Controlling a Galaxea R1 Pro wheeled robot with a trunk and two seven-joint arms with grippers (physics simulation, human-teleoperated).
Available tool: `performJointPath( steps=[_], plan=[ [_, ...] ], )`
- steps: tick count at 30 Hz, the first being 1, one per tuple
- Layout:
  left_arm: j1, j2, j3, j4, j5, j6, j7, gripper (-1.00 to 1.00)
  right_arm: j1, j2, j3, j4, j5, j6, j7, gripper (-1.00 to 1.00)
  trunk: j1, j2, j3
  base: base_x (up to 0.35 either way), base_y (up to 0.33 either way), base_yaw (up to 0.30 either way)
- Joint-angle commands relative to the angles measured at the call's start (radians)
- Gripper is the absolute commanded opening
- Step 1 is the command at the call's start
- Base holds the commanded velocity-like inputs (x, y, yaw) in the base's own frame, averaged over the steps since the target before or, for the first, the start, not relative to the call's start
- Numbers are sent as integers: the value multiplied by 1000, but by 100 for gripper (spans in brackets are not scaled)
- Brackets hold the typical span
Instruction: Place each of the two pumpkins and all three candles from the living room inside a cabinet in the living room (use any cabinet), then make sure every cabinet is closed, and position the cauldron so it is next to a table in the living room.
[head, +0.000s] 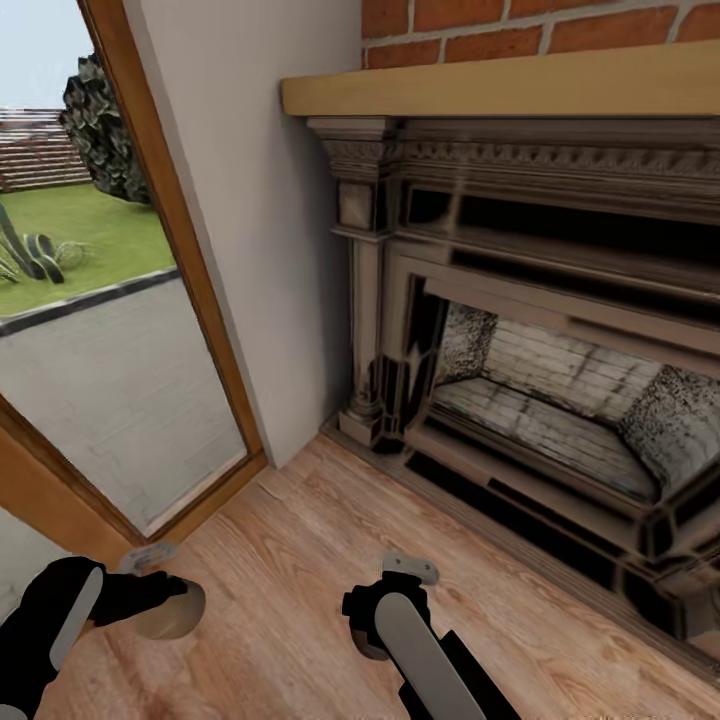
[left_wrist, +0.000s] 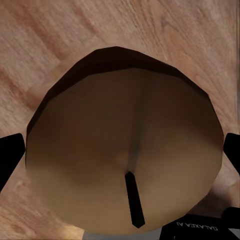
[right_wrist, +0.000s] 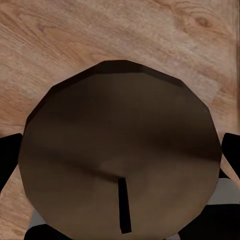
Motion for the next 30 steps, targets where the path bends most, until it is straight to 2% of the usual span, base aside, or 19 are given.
performJointPath(
  steps=[1,30],
  plan=[
    [0,0,0,0,2,0,-1,-100,0,0,0,0,0,0,-2,-100,0,0,0,-31,0,-277],
    [0,0,6,0,5,7,-3,-100,0,0,-1,0,0,2,0,-100,-4,7,3,-3,0,-277]
  ],
)
